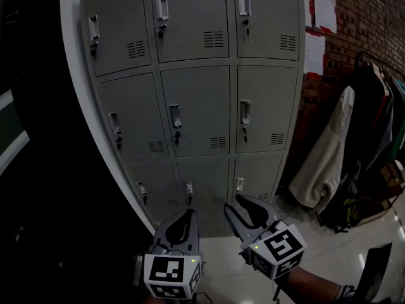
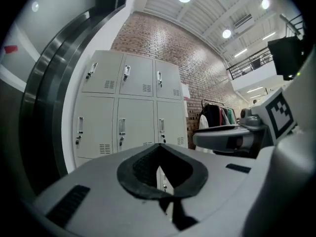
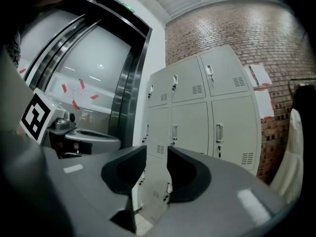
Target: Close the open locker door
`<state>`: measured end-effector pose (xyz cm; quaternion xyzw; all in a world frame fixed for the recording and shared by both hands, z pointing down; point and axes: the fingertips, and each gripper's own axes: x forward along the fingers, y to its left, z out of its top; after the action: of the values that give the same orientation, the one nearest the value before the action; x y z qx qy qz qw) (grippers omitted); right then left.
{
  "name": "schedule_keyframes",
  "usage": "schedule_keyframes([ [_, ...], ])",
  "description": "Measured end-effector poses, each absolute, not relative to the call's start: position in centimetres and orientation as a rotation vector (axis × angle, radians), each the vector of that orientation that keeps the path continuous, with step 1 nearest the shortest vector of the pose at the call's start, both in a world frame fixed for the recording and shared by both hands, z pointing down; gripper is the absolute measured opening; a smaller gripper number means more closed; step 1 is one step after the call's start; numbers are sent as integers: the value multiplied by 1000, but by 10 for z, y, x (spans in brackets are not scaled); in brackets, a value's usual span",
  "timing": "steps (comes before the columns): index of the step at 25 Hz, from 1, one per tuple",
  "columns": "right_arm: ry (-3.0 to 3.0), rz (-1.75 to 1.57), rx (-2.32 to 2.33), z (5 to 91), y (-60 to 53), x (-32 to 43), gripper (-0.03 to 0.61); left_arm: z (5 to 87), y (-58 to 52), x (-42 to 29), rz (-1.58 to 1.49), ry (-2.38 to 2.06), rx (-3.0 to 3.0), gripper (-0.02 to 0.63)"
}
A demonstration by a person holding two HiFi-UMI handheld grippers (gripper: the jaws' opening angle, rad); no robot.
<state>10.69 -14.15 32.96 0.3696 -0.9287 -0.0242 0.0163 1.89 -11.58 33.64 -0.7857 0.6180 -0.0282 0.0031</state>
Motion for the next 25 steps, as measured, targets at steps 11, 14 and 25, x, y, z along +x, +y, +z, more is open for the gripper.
schedule_keyframes([
  [11,-2898,-40,1177,314,-80,87,114,324,-60,7,-100,1903,-2468,3],
  [14,-2880,-46,1205,320,-69,72,107,324,-50,-3,-90,1883,-2484,3],
  [25,-2804,-24,1413,322,-44,55,2,326,-26,-27,-50,1813,-2525,3],
])
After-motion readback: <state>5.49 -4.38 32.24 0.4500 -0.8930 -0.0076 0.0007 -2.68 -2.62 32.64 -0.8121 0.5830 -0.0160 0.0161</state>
